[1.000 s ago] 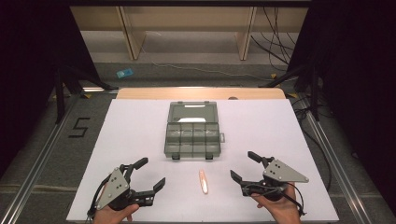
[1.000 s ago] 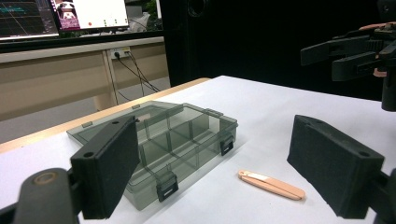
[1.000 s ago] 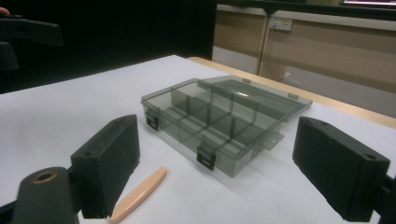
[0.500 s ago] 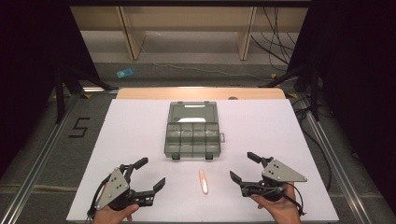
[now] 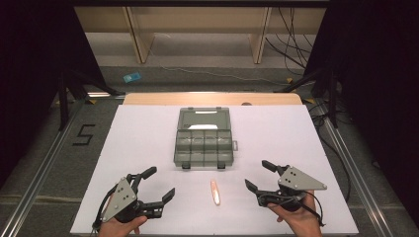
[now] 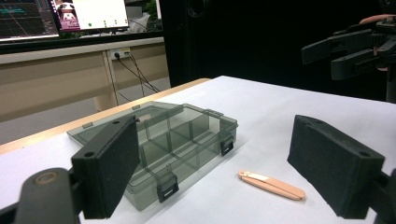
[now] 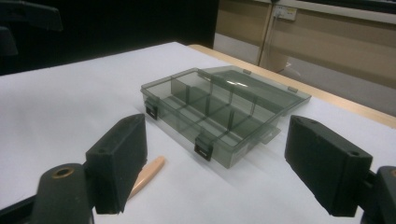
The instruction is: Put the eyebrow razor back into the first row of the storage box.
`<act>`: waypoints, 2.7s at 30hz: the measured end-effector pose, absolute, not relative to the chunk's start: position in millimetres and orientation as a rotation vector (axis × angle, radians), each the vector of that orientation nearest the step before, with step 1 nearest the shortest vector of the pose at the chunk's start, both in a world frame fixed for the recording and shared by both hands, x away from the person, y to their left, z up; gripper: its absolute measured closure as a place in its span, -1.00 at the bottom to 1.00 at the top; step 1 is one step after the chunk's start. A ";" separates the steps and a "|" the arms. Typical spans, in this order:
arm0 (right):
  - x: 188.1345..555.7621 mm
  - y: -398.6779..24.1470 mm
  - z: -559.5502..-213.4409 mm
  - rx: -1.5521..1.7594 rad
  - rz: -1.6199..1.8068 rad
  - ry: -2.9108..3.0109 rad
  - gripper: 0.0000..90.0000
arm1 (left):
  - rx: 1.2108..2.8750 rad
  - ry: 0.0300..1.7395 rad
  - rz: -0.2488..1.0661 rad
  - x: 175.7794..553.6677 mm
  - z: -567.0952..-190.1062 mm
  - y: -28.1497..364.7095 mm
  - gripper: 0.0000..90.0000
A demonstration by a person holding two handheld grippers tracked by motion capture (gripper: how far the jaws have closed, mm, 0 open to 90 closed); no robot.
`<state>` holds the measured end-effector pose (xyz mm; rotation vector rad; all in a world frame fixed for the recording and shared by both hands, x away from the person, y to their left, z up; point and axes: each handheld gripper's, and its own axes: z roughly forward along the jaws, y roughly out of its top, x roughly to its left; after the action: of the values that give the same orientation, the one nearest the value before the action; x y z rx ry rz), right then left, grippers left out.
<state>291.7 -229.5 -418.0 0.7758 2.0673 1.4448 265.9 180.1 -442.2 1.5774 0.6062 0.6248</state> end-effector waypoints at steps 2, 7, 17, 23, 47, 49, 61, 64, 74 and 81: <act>291.5 -228.5 -416.1 0.782 1.447 2.068 -0.56 | 1.575 0.612 0.620 265.7 -442.6 179.7 -0.65; 295.9 -222.8 -414.4 0.805 1.441 2.120 -0.65 | 1.578 0.607 0.619 265.7 -442.6 179.2 -0.65; 308.9 -207.1 -402.5 0.756 1.380 2.210 -0.65 | 1.580 0.607 0.621 266.1 -443.0 179.6 -0.65; 320.3 -192.6 -395.1 0.731 1.251 2.327 -0.61 | 1.577 0.609 0.622 266.3 -442.9 179.9 -0.65; 350.7 -117.1 -417.2 0.688 0.783 2.719 -0.46 | 1.575 0.610 0.623 266.1 -442.6 180.5 -0.65; 352.9 -113.7 -421.2 0.693 0.762 2.746 -0.44 | 1.575 0.610 0.622 266.1 -442.6 180.5 -0.65; 359.7 -100.3 -436.2 0.743 0.666 2.817 -0.39 | 1.576 0.609 0.622 266.1 -442.8 180.3 -0.65; 360.6 -98.0 -438.8 0.750 0.646 2.829 -0.39 | 1.575 0.609 0.622 266.1 -442.7 180.2 -0.65; 364.6 -87.0 -449.9 0.781 0.559 2.881 -0.32 | 1.576 0.604 0.624 265.9 -442.3 180.3 -0.65; 365.9 -82.7 -454.2 0.789 0.517 2.900 -0.32 | 1.572 0.607 0.620 265.7 -442.2 180.1 -0.65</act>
<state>365.9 -82.7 -454.2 0.7886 2.8996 0.5173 265.7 180.1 -442.2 1.5716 0.6073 0.6201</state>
